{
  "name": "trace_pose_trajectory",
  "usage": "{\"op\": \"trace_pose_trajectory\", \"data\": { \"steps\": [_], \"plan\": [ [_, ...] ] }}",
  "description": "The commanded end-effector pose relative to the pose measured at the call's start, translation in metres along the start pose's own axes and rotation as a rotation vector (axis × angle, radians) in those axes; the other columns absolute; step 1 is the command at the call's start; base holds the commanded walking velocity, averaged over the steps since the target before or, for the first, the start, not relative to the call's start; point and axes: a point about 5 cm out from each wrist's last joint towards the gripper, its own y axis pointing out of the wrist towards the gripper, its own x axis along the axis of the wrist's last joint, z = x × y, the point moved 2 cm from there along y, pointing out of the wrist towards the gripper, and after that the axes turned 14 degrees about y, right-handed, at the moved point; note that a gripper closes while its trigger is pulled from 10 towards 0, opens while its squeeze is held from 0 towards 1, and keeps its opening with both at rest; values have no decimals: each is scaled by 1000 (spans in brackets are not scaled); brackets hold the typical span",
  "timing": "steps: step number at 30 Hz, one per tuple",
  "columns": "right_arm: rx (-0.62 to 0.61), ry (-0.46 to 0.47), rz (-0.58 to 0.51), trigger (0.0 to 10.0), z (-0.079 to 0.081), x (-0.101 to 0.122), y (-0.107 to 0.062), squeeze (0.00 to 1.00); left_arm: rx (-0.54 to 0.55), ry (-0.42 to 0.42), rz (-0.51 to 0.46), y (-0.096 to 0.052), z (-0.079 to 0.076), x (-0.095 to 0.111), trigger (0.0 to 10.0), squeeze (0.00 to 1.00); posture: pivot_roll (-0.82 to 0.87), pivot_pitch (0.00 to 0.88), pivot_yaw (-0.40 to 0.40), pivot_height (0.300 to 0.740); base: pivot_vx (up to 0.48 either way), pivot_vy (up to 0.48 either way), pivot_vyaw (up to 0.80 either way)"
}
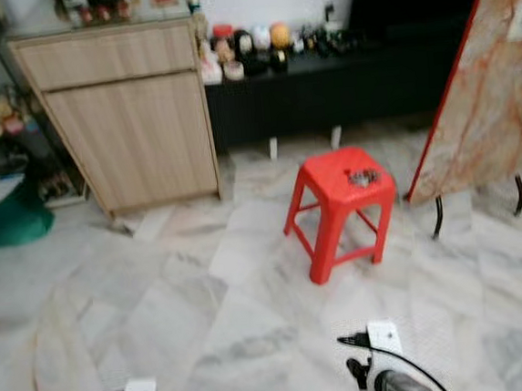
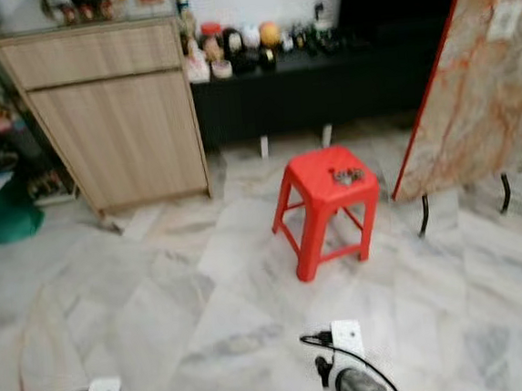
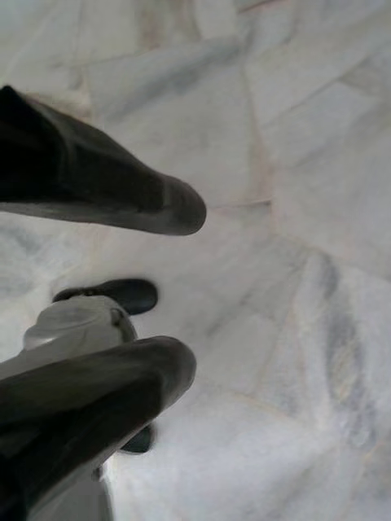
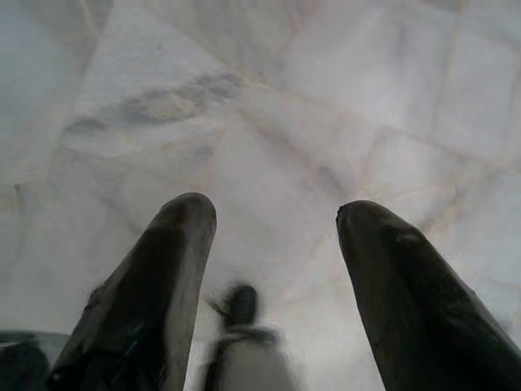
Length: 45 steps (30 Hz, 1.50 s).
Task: Hang keys on a hook
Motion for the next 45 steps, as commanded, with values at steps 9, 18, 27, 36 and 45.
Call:
{"op": "trace_pose_trajectory", "data": {
  "steps": [9,18,27,36,45],
  "plan": [
    [-25,-1,-4,10000,-10,1,-1,0,3,-51,-21,0,-5,1,10000,0,116,0,-36,740,0,0,0],
    [-23,9,-12,10000,-10,1,-1,0,-25,-57,-22,0,-8,1,10000,0,115,0,-39,740,0,0,0],
    [-21,24,-21,10000,-11,1,-1,0,-42,-59,-24,0,-9,1,10000,0,113,0,-40,740,63,0,0],
    [-24,25,-25,10000,-11,2,-1,0,-48,-53,-23,0,-10,1,10000,0,111,0,-40,740,292,0,0],
    [-19,27,-39,10000,-11,3,-1,0,-59,-47,-27,1,-11,2,10000,0,105,0,-37,740,299,0,0]
  ]
}}
